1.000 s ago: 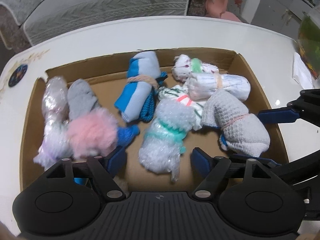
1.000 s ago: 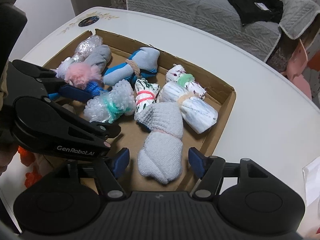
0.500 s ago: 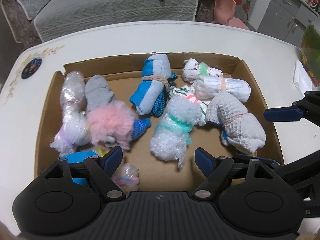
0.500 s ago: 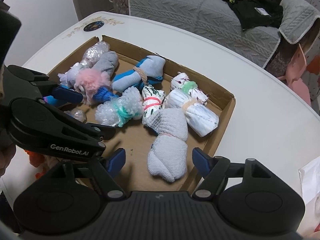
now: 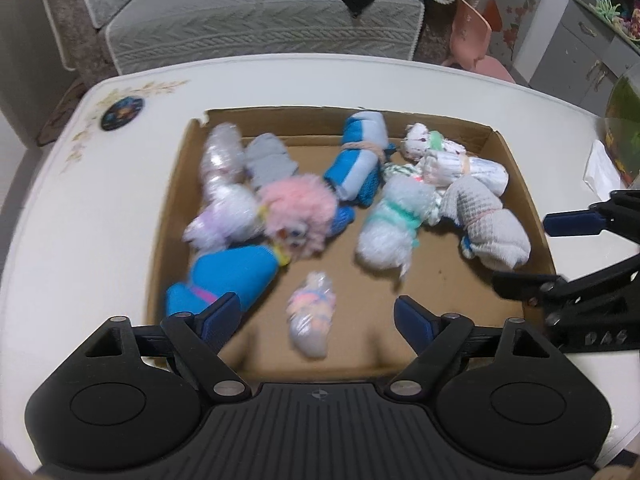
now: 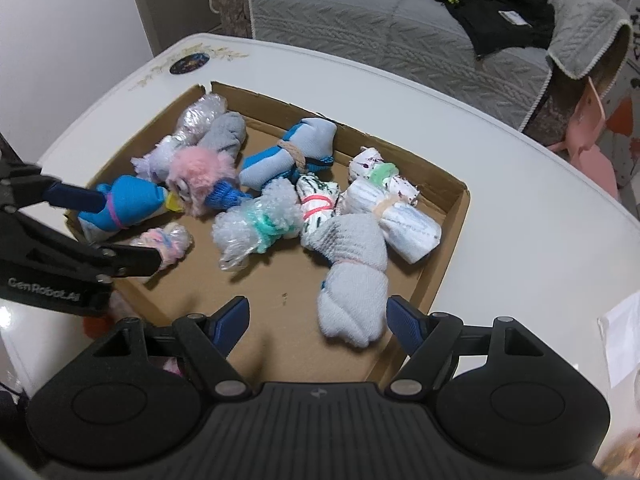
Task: Organize objects
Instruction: 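Open both grippers and withdraw them from the box toward the table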
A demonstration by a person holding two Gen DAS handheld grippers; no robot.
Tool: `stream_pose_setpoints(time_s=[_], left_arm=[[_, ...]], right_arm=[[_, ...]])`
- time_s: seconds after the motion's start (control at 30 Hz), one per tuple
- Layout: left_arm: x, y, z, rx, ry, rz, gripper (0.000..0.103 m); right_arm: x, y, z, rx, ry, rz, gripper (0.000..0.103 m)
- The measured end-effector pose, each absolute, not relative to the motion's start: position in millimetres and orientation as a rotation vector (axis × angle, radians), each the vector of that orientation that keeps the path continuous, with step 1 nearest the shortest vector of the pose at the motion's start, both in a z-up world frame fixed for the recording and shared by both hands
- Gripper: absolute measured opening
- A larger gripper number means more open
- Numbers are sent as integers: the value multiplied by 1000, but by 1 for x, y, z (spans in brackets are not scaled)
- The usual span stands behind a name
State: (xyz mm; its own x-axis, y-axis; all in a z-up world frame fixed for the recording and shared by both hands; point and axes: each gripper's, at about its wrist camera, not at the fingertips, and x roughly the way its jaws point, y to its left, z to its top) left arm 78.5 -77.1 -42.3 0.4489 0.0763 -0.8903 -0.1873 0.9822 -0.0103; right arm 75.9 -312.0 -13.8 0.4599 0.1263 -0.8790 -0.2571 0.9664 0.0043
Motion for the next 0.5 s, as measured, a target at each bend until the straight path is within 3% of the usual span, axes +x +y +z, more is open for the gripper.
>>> stream_pose_setpoints(time_s=[0.5], left_arm=[[-8,-55,-66,-142,1086,232,92]], right_arm=[[12,-271,-11,-6,1057,242,77]])
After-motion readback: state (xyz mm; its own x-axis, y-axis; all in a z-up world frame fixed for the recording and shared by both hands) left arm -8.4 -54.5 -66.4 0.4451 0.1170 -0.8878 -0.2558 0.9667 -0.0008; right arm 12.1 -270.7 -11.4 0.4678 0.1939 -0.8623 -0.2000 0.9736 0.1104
